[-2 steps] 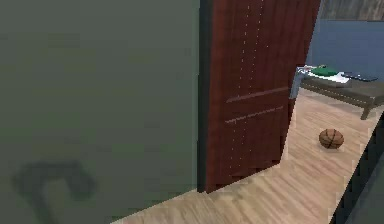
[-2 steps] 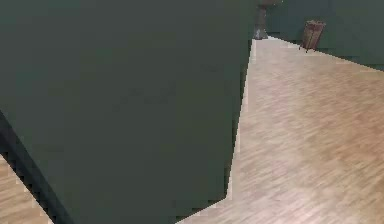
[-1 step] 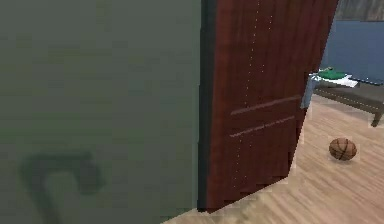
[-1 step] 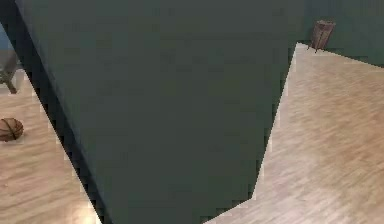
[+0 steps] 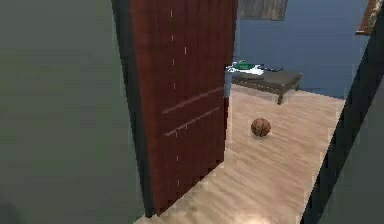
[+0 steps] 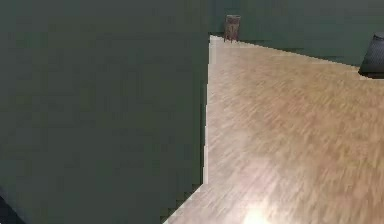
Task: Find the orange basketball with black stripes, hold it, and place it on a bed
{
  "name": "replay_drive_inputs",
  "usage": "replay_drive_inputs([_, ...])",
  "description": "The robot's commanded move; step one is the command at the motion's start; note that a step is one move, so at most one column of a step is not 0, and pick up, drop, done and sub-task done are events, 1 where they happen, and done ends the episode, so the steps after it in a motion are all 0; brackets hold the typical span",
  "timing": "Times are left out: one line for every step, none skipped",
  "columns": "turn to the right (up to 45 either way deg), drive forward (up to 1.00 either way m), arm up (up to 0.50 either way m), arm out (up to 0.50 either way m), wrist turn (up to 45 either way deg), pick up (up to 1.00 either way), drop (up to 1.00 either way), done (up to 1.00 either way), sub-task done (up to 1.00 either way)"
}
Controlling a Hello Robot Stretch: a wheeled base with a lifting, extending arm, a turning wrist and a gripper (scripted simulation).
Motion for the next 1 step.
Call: replay_drive_inputs([0.0, 0.55, 0.00, 0.00, 0.0, 0.00, 0.00, 0.00, 0.00])
